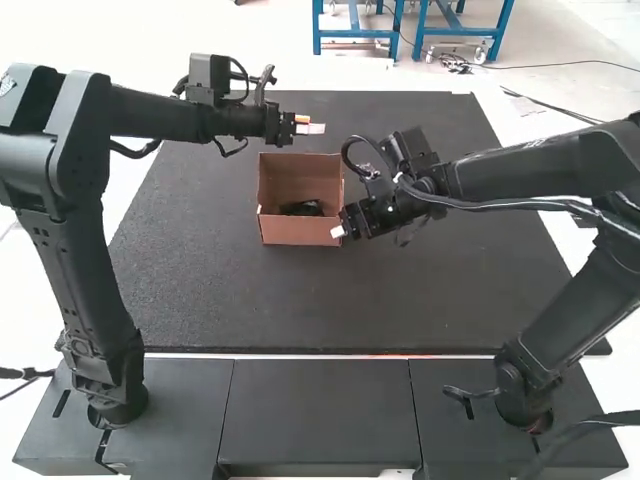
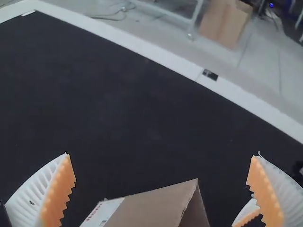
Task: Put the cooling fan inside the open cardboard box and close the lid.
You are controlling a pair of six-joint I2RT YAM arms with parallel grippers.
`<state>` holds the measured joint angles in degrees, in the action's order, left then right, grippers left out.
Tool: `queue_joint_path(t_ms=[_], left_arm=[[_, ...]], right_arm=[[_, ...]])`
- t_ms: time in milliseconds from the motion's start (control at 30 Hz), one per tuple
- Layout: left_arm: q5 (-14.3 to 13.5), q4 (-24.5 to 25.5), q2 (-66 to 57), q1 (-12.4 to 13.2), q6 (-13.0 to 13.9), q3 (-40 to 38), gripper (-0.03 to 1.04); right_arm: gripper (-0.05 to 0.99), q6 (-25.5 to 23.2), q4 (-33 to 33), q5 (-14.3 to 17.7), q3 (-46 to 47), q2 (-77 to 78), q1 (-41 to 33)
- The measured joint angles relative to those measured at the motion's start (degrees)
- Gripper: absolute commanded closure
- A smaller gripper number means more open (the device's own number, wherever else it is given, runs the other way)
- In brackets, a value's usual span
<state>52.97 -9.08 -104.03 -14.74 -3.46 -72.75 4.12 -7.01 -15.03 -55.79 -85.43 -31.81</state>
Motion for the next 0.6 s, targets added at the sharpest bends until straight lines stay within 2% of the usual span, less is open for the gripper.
queue_joint_path(t_ms=[133,200,400,600], left_arm=[[-0.81,0.72,-0.02,0.00,0.87,1.42,0.16],[-1.18,2.69,-0.02,0.00,1.73,2.21,0.16],[-2.05,9.90,-0.04,0.00,7.10,4.76,0.16],[-2.25,12.02,-0.02,0.00,11.43,8.72,0.16]], right_arm=[[0.03,-0.70,0.00,-0.87,0.00,2.64,0.00],[0.03,-0.96,0.00,-1.27,0.00,3.41,0.00],[0.03,-1.66,-1.49,-2.03,0.00,3.65,0.00],[0.03,-2.25,-2.32,-3.04,0.00,4.90,0.02]])
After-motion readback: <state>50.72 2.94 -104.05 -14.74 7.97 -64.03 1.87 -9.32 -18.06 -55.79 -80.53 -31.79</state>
